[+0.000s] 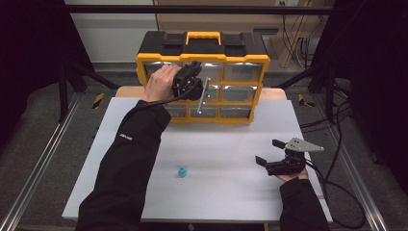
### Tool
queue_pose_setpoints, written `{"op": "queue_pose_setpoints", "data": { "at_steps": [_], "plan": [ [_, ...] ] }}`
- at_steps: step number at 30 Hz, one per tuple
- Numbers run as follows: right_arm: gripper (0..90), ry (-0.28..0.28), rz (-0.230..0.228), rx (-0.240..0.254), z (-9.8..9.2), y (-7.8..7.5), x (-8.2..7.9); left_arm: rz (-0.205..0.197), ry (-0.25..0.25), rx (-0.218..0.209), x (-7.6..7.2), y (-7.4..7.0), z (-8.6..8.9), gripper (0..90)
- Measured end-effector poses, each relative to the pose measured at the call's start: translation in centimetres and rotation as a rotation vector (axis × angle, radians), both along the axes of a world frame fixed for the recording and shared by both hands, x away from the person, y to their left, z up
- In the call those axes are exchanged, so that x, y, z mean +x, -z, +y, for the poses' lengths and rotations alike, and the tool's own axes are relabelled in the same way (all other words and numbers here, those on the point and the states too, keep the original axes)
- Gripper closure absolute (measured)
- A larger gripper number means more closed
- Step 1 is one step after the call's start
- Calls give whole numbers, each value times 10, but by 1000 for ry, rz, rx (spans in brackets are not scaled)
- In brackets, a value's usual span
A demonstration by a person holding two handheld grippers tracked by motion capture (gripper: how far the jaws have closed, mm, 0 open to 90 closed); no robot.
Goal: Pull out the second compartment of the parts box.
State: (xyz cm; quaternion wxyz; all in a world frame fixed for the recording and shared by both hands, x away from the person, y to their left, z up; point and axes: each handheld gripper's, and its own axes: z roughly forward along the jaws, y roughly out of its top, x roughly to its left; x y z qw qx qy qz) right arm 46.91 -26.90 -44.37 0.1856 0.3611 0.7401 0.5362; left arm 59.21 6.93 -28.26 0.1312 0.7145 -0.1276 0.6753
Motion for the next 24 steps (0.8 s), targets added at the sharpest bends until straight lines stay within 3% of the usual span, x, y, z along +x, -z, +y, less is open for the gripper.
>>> {"op": "queue_pose_setpoints", "data": {
  "at_steps": [6, 24],
  "plan": [
    [2, -1, -3, 1, 0, 0, 0, -21, 1, 25, 0, 1, 0, 789],
    [2, 0, -1, -1, 0, 0, 0, -29, 10, 33, -6, 3, 2, 793]
  ]
}}
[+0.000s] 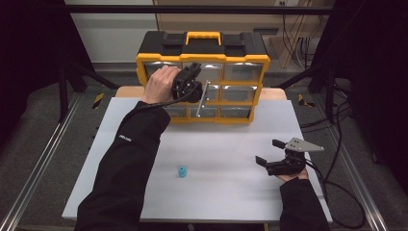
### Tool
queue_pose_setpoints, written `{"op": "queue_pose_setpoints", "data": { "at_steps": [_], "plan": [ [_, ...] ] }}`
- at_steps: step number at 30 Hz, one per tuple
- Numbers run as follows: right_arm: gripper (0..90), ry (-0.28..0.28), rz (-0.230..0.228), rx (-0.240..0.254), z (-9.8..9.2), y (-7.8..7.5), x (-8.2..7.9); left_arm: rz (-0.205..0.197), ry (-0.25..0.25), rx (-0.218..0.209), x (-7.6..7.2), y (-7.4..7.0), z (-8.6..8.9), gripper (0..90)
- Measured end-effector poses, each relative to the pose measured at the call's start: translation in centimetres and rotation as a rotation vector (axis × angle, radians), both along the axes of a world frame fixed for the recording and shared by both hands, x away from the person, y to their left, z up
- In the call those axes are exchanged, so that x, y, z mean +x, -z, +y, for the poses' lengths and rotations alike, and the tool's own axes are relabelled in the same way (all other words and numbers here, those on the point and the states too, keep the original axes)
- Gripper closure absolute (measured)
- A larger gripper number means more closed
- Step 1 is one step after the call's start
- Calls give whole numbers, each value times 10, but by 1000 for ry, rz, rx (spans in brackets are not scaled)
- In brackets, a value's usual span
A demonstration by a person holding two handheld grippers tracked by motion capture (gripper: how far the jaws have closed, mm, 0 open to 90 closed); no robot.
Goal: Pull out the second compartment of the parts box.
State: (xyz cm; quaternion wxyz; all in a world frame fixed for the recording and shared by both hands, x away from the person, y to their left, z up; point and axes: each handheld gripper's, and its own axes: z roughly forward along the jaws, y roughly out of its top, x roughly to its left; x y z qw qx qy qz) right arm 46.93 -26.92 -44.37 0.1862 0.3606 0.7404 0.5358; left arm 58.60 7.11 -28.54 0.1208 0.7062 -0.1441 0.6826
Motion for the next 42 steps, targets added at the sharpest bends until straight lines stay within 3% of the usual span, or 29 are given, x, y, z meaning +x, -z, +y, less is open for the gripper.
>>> {"op": "queue_pose_setpoints", "data": {
  "at_steps": [42],
  "plan": [
    [2, 4, 1, 2, -2, -1, -1, -30, 14, 6, -21, 3, 3, 797]
  ]
}}
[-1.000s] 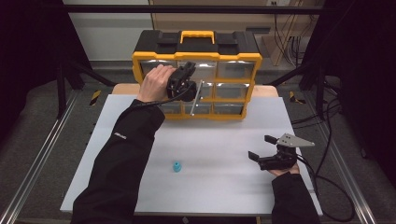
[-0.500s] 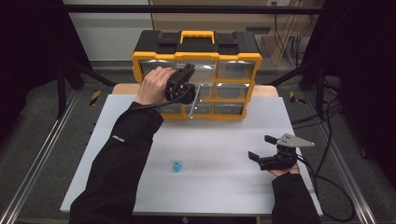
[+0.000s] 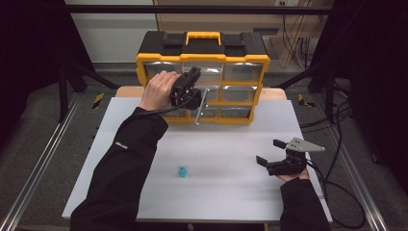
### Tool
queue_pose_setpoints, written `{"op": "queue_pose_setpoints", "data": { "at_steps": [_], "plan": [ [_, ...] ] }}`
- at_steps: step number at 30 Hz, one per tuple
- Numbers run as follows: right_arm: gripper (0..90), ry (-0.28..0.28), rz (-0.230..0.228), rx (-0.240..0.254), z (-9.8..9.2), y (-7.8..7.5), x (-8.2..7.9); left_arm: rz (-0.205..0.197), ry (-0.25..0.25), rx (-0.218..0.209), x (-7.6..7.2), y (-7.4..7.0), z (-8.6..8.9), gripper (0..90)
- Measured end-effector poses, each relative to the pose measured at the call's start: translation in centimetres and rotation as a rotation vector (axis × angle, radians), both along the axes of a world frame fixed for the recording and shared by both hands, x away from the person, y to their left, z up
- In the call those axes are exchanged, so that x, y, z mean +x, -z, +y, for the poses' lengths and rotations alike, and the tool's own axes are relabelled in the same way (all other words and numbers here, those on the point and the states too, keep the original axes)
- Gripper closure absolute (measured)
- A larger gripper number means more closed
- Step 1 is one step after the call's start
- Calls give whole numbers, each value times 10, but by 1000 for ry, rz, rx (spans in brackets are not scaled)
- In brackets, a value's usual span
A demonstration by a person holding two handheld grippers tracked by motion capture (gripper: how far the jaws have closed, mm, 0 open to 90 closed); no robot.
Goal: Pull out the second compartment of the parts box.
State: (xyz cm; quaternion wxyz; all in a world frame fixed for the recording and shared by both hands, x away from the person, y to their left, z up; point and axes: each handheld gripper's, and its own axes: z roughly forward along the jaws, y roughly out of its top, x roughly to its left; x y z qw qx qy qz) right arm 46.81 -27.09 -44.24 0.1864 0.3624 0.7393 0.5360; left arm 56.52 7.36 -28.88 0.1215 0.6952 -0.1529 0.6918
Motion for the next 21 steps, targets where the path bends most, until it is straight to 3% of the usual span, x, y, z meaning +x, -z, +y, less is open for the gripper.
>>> {"op": "queue_pose_setpoints", "data": {
  "at_steps": [21],
  "plan": [
    [2, 4, -2, 2, 0, 0, 0, -12, 3, -3, -9, 2, 1, 798]
  ]
}}
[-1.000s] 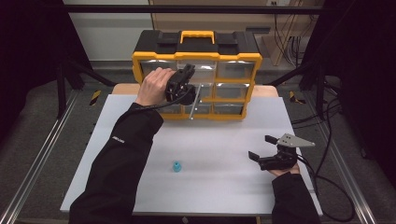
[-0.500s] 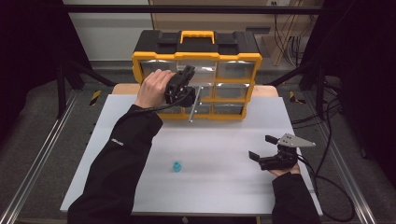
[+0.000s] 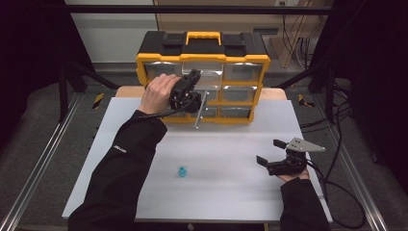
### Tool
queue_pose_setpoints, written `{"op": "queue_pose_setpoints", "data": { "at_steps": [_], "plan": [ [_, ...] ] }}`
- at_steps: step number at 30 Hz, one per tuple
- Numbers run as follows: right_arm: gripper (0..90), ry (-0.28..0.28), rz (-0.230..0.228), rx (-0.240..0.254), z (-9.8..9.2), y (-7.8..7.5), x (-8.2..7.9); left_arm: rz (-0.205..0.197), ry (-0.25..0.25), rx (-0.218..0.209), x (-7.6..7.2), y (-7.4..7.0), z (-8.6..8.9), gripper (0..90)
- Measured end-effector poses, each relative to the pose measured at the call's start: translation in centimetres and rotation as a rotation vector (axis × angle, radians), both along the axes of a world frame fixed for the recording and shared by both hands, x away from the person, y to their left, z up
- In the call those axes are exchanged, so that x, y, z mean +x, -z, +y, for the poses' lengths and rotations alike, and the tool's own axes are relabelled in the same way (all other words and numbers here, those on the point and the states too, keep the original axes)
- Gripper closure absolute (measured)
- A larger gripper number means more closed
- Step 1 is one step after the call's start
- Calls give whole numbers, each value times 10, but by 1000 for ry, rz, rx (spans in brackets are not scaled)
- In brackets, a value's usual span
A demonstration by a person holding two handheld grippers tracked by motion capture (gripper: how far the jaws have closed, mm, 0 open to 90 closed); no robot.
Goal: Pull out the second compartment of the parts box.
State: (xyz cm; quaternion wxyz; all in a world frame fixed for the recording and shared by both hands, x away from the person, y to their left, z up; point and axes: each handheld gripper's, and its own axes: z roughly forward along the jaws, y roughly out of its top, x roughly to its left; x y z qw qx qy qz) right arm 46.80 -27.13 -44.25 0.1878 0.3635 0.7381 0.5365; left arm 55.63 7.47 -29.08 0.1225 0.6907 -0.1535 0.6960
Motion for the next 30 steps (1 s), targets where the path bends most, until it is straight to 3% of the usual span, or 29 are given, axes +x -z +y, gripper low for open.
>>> {"op": "queue_pose_setpoints", "data": {
  "at_steps": [30],
  "plan": [
    [2, 0, -1, 2, 0, 0, 0, -10, 18, -5, -11, 2, 1, 799]
  ]
}}
